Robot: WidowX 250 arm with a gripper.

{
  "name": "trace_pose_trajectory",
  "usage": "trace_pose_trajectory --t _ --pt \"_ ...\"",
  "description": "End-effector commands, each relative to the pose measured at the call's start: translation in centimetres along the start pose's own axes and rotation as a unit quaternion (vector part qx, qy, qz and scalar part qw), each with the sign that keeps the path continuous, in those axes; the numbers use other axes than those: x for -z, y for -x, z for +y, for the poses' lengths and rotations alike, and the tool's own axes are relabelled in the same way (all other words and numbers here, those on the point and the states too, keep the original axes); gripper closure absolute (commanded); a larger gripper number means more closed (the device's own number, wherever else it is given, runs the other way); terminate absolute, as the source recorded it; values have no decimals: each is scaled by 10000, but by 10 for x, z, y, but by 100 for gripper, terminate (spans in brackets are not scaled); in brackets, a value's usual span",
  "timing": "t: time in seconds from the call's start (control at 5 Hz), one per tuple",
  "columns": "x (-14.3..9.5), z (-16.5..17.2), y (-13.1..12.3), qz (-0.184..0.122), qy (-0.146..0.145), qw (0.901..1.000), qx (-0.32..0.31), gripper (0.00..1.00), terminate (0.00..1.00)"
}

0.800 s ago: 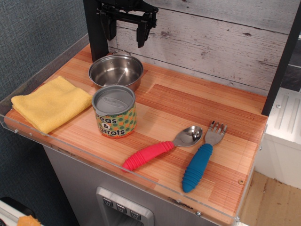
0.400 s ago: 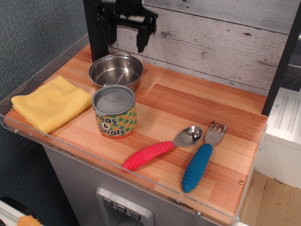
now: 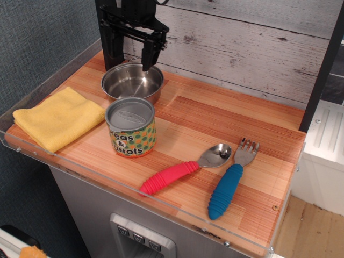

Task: Slide the can back behind the silverware and near the wall.

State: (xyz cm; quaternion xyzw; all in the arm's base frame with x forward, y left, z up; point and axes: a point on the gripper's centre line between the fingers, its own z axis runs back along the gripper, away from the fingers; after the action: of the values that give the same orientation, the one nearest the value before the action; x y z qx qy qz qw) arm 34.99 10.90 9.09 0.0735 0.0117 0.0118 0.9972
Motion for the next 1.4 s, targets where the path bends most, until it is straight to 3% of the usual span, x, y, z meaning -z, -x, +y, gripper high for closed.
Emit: trace_pose_trajectory --t 0.0,0.2,0.6,0.8,1.0,1.2 --pt "-22 15 43 311 -44 9952 925 0 0" --pt "-18 12 70 725 37 9879 1370 0 0" --pt "-11 13 124 933 171 9794 1781 0 0" --pt "1 9 138 1059 27 9730 2051 0 0" --pt "16 2 138 1033 -136 9621 2519 0 0" --pt "26 2 132 627 -329 9582 2771 0 0"
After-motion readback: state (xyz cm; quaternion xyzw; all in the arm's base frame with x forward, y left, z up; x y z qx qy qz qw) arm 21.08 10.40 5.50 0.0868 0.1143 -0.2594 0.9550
